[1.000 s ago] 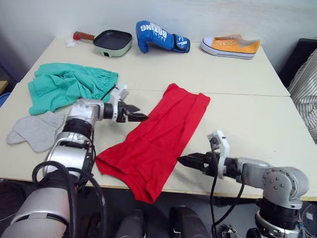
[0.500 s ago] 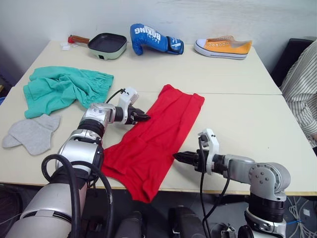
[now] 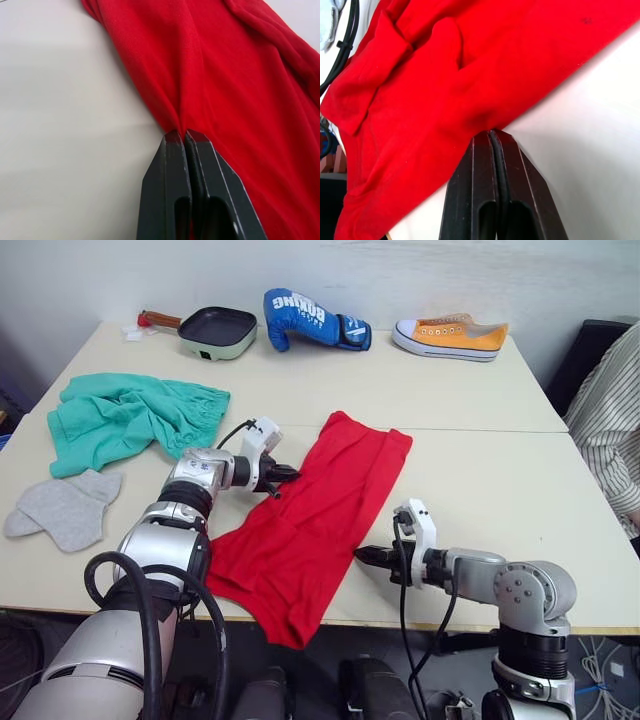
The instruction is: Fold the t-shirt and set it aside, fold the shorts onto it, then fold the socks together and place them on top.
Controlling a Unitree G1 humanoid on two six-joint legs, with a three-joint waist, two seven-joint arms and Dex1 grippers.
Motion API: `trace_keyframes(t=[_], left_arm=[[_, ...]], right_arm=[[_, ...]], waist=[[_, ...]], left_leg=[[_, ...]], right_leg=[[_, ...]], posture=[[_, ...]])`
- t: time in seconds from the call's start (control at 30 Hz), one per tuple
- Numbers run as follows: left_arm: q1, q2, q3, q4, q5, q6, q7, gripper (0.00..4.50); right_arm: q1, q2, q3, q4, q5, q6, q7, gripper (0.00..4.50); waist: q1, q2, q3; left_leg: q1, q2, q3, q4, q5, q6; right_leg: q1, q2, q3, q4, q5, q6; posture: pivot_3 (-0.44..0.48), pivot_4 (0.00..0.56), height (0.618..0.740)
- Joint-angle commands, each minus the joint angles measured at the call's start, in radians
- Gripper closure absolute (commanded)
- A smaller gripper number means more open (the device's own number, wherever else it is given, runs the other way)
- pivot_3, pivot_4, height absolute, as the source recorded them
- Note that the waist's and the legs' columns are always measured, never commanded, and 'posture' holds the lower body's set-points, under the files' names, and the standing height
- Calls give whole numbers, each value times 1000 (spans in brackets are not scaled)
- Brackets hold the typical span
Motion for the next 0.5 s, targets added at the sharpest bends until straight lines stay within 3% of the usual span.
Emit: trace_keyframes(t=[0.03,0.33,0.43,0.5], left_arm=[[0,13,14,-13,8,-22,-6,4476],[8,21,11,-16,30,-37,-5,4476],[5,22,17,-15,34,-40,10,4500],[2,22,19,-15,37,-41,11,4500]], right_arm=[[16,-29,24,5,18,-1,31,4500],[0,-56,17,25,45,-21,65,4500],[7,-53,14,11,63,1,70,3893],[9,-50,16,15,62,11,61,3240]], waist=[[2,0,0],[3,0,0],[3,0,0],[2,0,0]], left_leg=[[0,0,0,0,0,0],[-1,0,0,0,0,0],[-1,0,0,0,0,0],[-1,0,0,-1,0,0]], right_leg=[[0,0,0,0,0,0],[0,0,0,-1,0,0],[-1,0,0,-1,0,0],[-1,0,0,-1,0,0]], posture=[[0,150,740],[0,150,740],[0,150,740],[0,150,740]])
